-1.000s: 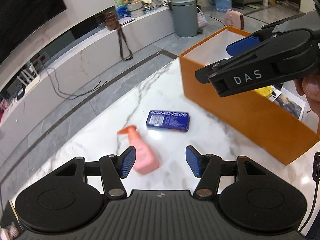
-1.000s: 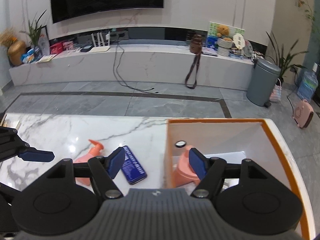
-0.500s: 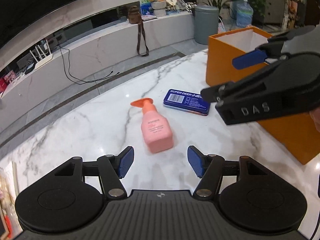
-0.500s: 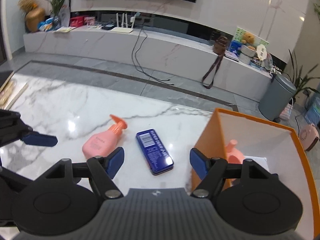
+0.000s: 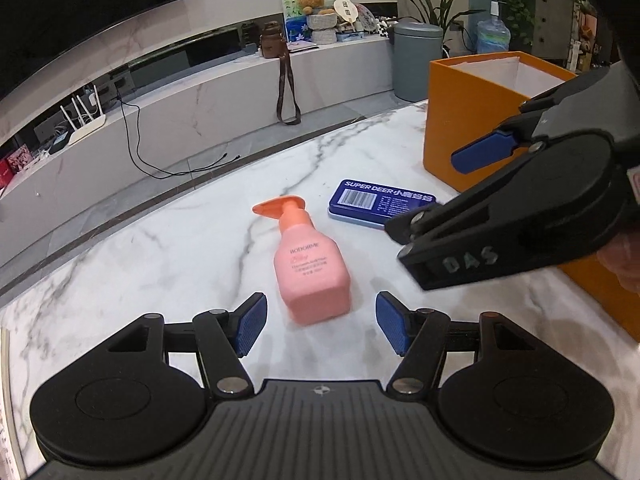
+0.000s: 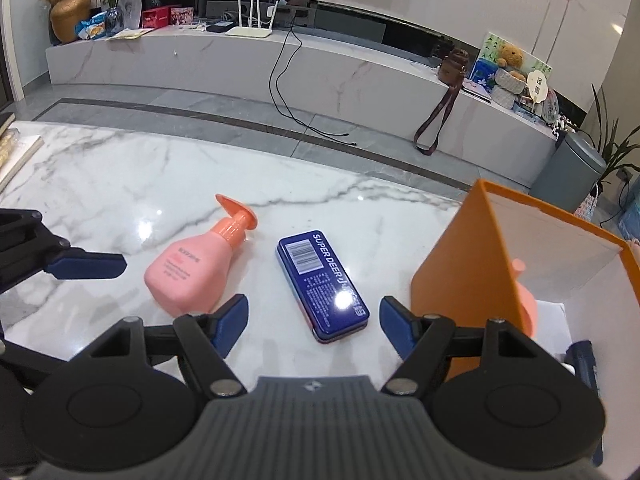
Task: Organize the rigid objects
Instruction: 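Grasp the pink pump bottle with the left tool while the right tool grasps the blue pencil tin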
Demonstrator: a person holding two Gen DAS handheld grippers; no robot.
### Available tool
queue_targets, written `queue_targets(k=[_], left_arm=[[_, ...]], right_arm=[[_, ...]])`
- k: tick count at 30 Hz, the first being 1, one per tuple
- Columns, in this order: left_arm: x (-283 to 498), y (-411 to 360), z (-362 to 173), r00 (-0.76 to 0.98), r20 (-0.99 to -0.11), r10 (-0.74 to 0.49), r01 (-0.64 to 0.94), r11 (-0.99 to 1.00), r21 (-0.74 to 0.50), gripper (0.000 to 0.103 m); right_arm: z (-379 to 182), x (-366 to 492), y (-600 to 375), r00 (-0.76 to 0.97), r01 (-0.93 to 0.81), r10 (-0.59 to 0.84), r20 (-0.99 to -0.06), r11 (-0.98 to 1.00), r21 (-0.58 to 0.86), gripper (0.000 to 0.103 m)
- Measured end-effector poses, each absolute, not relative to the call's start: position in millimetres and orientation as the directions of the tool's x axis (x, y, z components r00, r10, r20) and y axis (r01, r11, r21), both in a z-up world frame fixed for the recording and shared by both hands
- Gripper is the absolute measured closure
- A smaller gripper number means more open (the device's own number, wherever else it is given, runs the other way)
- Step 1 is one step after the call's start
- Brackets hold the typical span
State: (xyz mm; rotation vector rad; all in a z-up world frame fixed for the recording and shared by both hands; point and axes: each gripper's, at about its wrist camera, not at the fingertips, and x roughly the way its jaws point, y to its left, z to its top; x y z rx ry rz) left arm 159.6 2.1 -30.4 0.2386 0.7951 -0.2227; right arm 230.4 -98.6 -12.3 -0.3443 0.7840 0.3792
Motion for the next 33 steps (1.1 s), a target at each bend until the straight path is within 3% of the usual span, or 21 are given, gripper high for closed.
queue_targets(k=[10,20,23,26,33], left_arm=[[176,10,-41,0.687,-0.721,-0.088,0.263,0.956,0.133,0.025],[184,5,-50,0.705,-0.702,-0.103,0.314,0.932,0.179,0.024],[187,10,-51,0.701,-0.7,-0.135,0.328,0.933,0.149,0.033],[189,13,-53,0.702,-0.7,-0.132,0.328,0.932,0.153,0.035],[193,27,-53,0.695,-0.699,-0.169,0.331,0.938,0.102,0.049]], right_arm=[[-34,245,-86,0.672,-0.464,0.184,-0.718,0.86,-0.214,0.03],[-53,265,-92,0.652,-0.447,0.198,-0.732,0.88,-0.161,0.029],[-57,269,-93,0.65,-0.443,0.207,-0.731,0.885,-0.143,0.029],[-61,273,-91,0.655,-0.434,0.21,-0.726,0.891,-0.134,0.03],[-63,280,-94,0.647,-0.431,0.258,-0.718,0.9,-0.065,0.045]])
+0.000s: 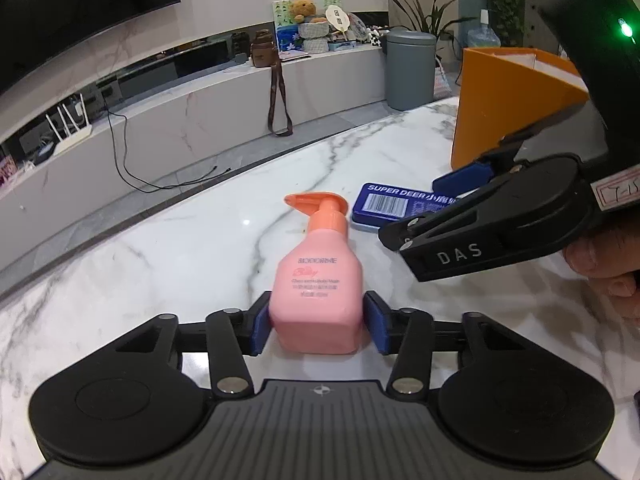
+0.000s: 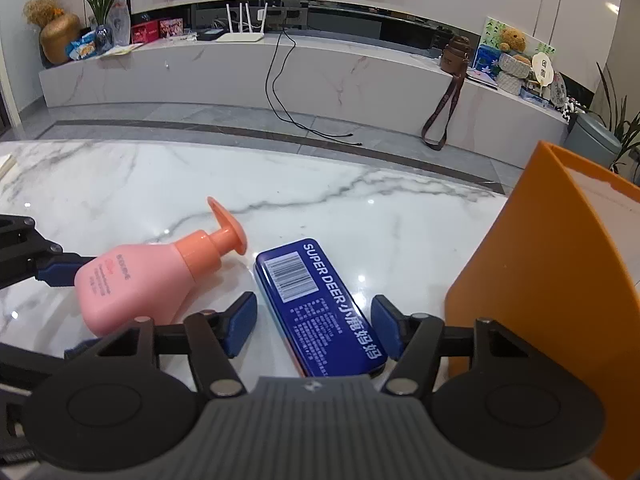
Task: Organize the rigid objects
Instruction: 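Grasp the pink pump bottle with the left tool while the right tool grasps the blue pencil tin, then lift the pink bottle and blue tin and carry them over the orange box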
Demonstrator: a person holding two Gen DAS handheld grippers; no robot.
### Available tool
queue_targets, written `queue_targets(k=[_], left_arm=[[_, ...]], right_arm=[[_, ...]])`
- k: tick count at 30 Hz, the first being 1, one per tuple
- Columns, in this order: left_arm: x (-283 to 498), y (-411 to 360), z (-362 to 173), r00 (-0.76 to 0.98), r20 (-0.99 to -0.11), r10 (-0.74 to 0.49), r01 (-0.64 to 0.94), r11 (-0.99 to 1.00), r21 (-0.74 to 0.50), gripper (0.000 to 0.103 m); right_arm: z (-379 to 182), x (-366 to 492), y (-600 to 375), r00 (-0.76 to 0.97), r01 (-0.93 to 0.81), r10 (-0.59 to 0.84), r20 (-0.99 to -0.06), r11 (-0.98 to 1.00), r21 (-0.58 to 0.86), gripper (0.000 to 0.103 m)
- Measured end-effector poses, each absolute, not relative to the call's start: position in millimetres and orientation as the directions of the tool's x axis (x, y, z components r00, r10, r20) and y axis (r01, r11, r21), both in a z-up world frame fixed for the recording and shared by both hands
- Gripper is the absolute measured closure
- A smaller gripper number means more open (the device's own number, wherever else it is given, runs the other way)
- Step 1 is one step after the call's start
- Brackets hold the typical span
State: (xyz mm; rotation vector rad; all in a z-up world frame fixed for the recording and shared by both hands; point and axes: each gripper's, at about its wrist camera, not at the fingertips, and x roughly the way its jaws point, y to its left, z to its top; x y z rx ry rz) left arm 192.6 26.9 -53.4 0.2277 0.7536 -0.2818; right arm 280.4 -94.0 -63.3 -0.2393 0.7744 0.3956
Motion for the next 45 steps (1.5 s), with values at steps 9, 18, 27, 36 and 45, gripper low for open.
queue_targets(k=[9,18,27,36,45], left_arm=[[163,59,-51,0.673,-0.718,-0.178,0.268,0.963,0.012,0.052],[111,89,-44,0.675,-0.727,-0.124,0.166,0.986,-0.014,0.054],[103,78,-50,0.756,-0.651,-0.068,0.131,0.99,0.049,0.048],[107,85,-59,0.77,-0.63,-0.097,0.131,0.991,0.008,0.054],[105,88,-55,0.764,-0.636,-0.11,0.133,0.991,-0.012,0.054]], right_arm=[[-59,265,-89,0.599,-0.489,0.3,-0.743,0.871,-0.042,0.054],[-61,198,-76,0.602,-0.511,0.346,-0.72,0.859,-0.013,0.054],[-73,154,-73,0.666,-0.539,0.418,-0.619,0.843,-0.011,0.053],[-77,165,-73,0.659,-0.604,0.482,-0.578,0.797,-0.024,0.057],[-76,168,-70,0.654,-0.604,0.472,-0.591,0.796,-0.034,0.057]])
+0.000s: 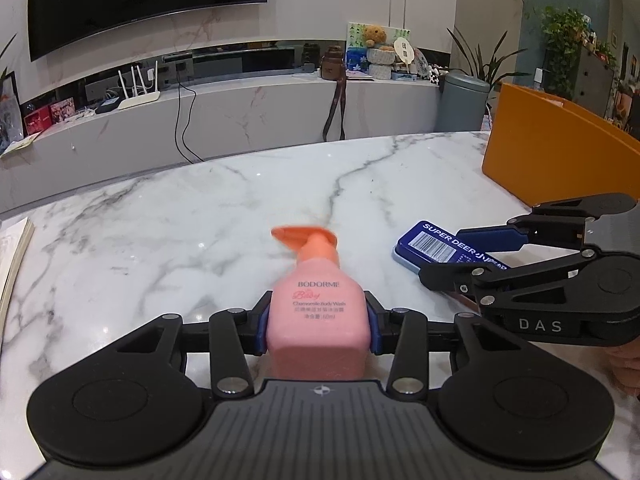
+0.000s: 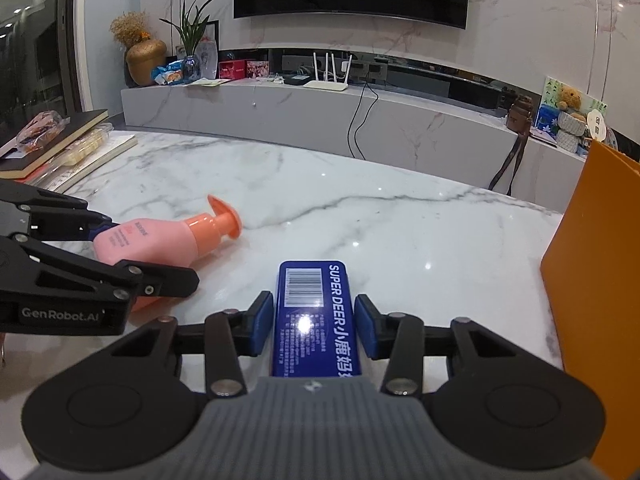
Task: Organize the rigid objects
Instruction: 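Lift the pink bottle and blue tin and carry them over the orange box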
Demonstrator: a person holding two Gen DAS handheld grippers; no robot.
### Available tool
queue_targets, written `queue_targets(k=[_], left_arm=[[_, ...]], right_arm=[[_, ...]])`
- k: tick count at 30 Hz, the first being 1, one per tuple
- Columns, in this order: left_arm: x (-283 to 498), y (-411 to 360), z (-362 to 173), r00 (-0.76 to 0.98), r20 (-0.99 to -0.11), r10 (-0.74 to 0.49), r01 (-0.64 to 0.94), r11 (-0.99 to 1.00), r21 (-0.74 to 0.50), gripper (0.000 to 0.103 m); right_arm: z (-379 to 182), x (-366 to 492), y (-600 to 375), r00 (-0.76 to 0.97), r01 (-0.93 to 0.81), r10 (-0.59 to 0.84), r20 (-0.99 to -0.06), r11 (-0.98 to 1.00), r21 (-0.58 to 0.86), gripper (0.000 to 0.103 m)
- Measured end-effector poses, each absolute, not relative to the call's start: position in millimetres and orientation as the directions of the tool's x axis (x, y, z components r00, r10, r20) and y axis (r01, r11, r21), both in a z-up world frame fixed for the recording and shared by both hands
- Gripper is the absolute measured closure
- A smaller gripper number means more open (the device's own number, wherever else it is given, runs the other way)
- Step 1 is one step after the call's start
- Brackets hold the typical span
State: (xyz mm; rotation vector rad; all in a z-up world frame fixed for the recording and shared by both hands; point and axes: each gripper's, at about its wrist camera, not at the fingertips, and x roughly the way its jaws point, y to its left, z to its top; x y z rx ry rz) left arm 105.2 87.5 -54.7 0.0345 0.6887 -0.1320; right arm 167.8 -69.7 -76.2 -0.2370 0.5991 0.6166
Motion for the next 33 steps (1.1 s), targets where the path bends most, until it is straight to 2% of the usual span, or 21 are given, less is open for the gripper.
queue_targets(k=[25,33], left_arm=[[84,77,-10,0.785,-0.61,-0.106,0.149,0.989,0.02,0.054],[79,71,5,0.781,-0.618,-0.089,0.174,0.982,0.078,0.054]], right_arm=[[-9,160,-96,0.727,-0.538,0.459,-0.51,0.843,-0.007,0.057],[11,154,-106,0.746,-0.528,0.465,-0.477,0.849,0.002,0.057]])
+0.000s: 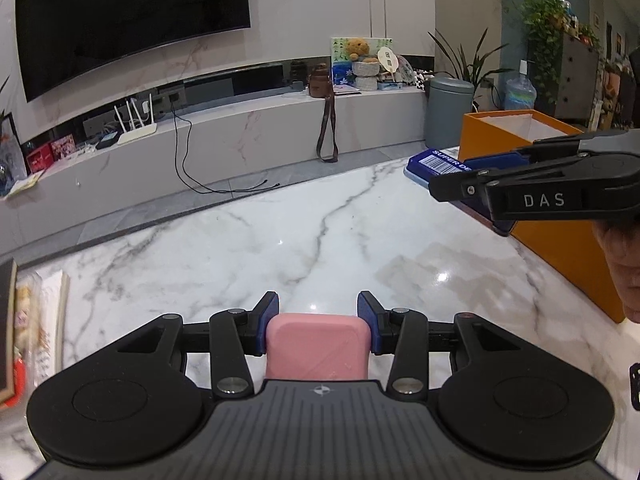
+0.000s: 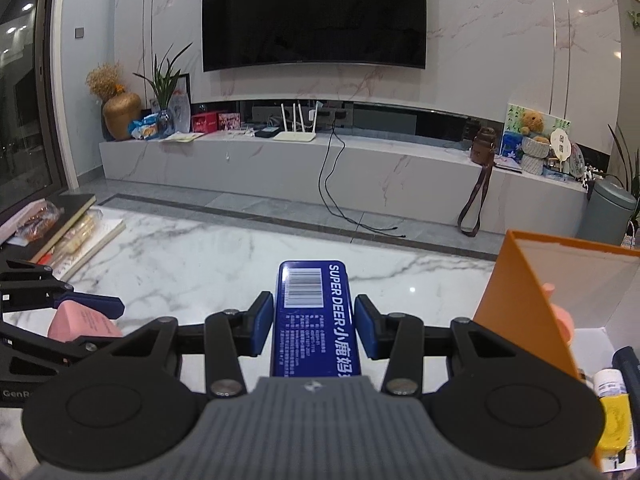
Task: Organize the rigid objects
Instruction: 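Lift the pink bottle and blue tin and carry them over the orange box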
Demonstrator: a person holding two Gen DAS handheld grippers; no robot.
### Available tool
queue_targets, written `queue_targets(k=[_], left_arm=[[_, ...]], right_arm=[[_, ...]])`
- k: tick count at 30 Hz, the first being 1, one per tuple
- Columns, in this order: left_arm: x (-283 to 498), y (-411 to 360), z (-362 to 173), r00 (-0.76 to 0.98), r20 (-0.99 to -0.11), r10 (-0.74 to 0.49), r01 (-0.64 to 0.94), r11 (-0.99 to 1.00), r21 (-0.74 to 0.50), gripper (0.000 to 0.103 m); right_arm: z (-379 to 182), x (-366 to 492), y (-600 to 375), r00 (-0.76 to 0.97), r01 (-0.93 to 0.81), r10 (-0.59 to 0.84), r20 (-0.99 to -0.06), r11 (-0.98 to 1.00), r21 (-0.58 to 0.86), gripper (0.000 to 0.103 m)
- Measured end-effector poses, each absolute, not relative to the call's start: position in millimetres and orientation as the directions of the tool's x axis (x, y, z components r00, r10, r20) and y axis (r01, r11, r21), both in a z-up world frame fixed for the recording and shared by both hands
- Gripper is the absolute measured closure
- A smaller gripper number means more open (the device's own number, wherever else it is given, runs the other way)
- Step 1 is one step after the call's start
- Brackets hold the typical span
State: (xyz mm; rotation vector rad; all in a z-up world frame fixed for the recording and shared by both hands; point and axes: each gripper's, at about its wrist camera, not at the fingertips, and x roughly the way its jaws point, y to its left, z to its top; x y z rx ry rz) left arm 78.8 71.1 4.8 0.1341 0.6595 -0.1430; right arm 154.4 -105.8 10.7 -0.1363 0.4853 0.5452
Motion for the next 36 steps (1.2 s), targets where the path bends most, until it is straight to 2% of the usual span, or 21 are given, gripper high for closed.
queue_targets(k=[17,30,36], left_arm=[[106,24,82,0.809,-0.576,-0.12,0.251,0.956,0.154,0.054],[128,-60,111,0.818,-0.535,-0.212,0.359,0.914,0.187,0.054],[137,-103,115,0.81,-0.527,-0.259,0.415,0.887,0.201,0.054]], right_arm=[[68,156,-155,0.814,-0.455,0.432,-0.388,0.89,0.037,0.057],[96,155,-216,0.857,-0.356,0.359,-0.37,0.931,0.079,0.057],[103,160,-251,0.863,-0.314,0.317,-0.394,0.946,0.073,0.057]])
